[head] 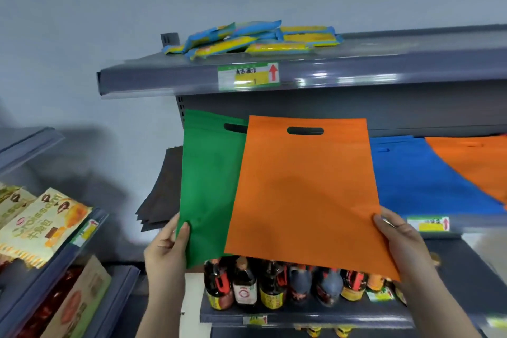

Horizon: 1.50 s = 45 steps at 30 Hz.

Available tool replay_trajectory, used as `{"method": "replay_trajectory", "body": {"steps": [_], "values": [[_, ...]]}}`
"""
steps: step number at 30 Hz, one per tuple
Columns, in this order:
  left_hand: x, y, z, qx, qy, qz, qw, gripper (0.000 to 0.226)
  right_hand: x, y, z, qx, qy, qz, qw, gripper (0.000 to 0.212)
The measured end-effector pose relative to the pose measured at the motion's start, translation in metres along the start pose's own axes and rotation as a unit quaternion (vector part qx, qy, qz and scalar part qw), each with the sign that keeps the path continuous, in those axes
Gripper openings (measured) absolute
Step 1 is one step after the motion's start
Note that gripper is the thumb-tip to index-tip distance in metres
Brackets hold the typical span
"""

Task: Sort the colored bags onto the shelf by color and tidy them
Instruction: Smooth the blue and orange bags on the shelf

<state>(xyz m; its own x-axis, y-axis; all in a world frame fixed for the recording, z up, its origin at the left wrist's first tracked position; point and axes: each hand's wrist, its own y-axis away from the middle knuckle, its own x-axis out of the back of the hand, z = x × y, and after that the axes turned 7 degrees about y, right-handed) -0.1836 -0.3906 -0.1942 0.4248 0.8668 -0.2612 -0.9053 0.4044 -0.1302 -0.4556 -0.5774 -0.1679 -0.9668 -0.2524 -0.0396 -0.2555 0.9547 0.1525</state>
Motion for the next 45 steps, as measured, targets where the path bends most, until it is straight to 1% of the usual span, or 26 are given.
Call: {"method": "replay_trajectory", "body": {"steps": [4,9,13,18,21,24,28,34,38,42,44,45], "values": [[-0.042,0.014,-0.016,0.018,0.005,-0.025,1.0,0.033,0.049,-0.003,-0.004,-0.004,0.012,0.041,0.999,0.017],[-0.076,0.025,-0.025,0.045,0.005,-0.024,0.999,0.033,0.088,-0.008,-0.002,-0.003,0.0,0.08,0.997,0.015],[-0.091,0.015,-0.03,0.042,-0.007,-0.036,0.998,0.03,0.102,-0.013,0.003,0.008,-0.009,0.11,0.994,0.015],[-0.112,-0.007,-0.036,0.059,-0.023,-0.054,0.997,0.031,0.109,-0.02,0.005,0.013,-0.005,0.146,0.989,0.017],[-0.127,-0.02,-0.038,0.059,-0.057,-0.071,0.994,0.029,0.112,-0.028,0.004,0.016,-0.006,0.16,0.987,0.019],[-0.141,-0.033,-0.042,0.052,-0.123,-0.1,0.986,0.029,0.112,-0.037,0.0,0.018,-0.004,0.161,0.987,0.018],[-0.152,-0.044,-0.049,0.021,-0.198,-0.123,0.972,0.029,0.108,-0.047,-0.002,0.024,0.018,0.165,0.986,0.016],[-0.168,-0.05,-0.058,0.029,-0.269,-0.114,0.956,0.032,0.112,-0.057,-0.002,0.033,0.016,0.16,0.986,0.017],[-0.184,-0.054,-0.058,0.029,-0.318,-0.11,0.941,0.038,0.125,-0.066,-0.002,0.025,-0.001,0.143,0.989,0.021],[-0.201,-0.045,-0.05,-0.026,-0.369,-0.089,0.925,0.04,0.149,-0.081,-0.007,0.026,-0.003,0.133,0.991,0.018],[-0.213,-0.031,-0.045,-0.066,-0.408,-0.074,0.908,0.041,0.165,-0.089,-0.01,0.022,-0.009,0.119,0.993,0.019],[-0.222,-0.02,-0.042,-0.07,-0.409,-0.067,0.907,0.04,0.174,-0.093,-0.012,0.02,-0.012,0.11,0.994,0.019]]}}
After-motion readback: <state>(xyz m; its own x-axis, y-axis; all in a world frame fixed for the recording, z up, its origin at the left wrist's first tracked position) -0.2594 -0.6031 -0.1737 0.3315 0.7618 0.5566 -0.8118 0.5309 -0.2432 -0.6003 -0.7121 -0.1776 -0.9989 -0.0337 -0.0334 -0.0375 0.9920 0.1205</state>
